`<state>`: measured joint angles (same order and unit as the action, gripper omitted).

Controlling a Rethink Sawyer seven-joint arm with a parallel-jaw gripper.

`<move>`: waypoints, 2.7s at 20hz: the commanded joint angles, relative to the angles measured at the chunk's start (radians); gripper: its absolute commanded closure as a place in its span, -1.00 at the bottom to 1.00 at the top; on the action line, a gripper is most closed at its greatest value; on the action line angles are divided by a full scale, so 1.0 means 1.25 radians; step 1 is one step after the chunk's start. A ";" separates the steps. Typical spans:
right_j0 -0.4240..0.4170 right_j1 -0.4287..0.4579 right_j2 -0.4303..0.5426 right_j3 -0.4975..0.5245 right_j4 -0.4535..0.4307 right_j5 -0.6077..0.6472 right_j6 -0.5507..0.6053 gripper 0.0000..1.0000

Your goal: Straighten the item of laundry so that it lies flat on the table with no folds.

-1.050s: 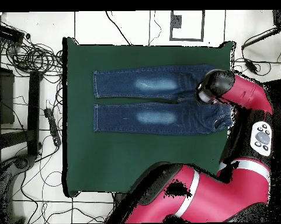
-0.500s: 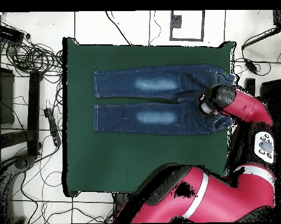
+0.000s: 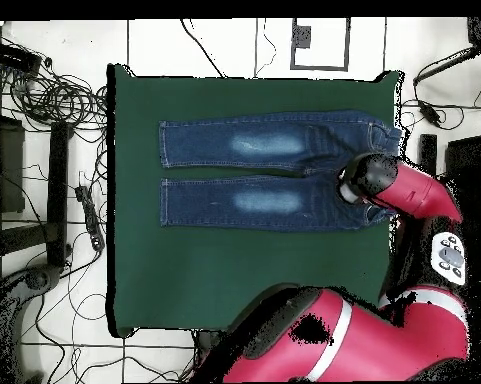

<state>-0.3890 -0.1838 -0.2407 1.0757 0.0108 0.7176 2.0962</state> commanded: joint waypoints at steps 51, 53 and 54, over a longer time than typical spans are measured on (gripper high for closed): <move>0.222 0.010 -0.102 0.243 0.236 -0.003 0.394 1.00; 0.238 0.003 -0.108 0.248 0.248 0.012 0.411 1.00; 0.245 0.000 -0.111 0.248 0.254 0.023 0.418 1.00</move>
<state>-0.1558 -0.2097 -0.4117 1.2701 0.2508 0.6160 2.2789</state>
